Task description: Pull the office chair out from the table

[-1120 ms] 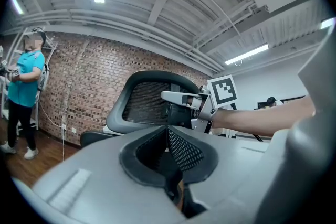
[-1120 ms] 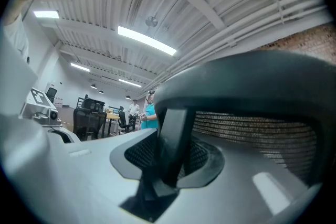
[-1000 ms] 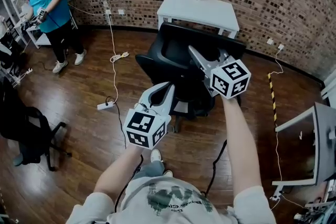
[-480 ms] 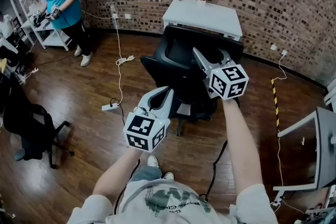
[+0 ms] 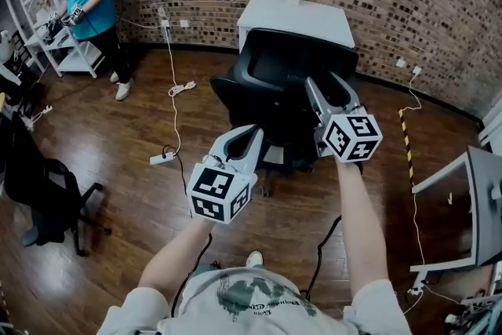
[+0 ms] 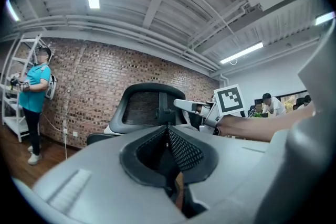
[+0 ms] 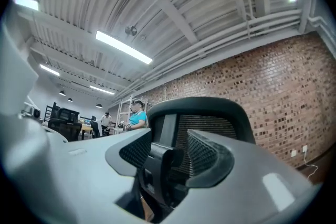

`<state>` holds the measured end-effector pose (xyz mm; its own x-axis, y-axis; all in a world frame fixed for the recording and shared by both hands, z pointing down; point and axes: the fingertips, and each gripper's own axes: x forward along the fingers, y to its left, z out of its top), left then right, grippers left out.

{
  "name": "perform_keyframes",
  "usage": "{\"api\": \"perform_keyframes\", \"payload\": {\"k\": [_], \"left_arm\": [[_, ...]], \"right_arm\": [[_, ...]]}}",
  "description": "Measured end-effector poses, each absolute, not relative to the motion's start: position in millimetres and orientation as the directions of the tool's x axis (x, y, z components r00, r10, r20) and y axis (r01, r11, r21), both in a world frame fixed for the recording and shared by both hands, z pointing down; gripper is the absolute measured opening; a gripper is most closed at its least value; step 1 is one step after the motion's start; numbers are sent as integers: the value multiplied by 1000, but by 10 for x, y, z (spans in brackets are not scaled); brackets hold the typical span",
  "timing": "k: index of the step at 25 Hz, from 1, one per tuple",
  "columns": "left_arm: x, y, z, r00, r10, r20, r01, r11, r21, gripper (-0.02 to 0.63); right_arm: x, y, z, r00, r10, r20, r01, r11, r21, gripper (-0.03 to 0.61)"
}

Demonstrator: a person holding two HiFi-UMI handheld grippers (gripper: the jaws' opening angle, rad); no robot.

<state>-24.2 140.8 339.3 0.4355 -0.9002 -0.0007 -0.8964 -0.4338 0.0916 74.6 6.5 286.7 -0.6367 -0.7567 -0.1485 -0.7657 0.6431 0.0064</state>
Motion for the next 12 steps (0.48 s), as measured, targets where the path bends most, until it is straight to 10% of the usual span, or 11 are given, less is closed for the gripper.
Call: {"api": "perform_keyframes", "payload": {"k": [12], "left_arm": [[-433, 2038, 3287, 496, -866, -56, -860, -499, 108, 14]], "right_arm": [[661, 1343, 2805, -519, -833, -191, -850, 526, 14, 192]]}}
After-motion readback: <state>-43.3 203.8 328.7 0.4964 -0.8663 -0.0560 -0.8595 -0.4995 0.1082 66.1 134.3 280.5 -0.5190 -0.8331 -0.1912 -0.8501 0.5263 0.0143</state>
